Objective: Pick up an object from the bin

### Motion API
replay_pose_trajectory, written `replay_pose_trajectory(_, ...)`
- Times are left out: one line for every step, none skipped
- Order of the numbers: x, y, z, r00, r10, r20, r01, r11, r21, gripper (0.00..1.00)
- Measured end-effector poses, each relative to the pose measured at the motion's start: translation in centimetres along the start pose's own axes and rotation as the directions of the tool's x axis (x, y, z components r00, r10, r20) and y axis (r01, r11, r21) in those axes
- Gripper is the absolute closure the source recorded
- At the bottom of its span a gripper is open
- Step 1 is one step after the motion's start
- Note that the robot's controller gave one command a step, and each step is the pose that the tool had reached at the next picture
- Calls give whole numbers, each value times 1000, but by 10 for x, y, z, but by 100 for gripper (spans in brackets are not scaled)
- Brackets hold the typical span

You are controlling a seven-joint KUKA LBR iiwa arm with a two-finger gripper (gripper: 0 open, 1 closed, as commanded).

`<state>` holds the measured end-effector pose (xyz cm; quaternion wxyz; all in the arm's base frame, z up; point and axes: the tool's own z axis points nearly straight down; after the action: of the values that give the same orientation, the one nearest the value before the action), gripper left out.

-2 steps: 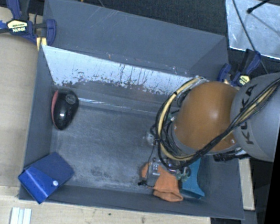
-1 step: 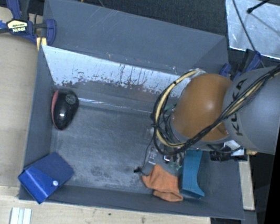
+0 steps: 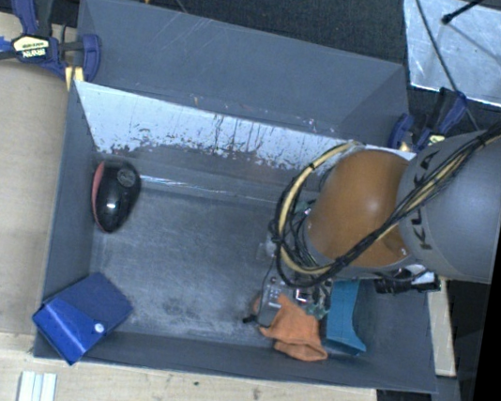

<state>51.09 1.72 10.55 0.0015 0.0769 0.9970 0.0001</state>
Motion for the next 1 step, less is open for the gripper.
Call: replay_pose_trajectory(7, -34, 33, 928, -373, -1, 373, 928, 0, 100)
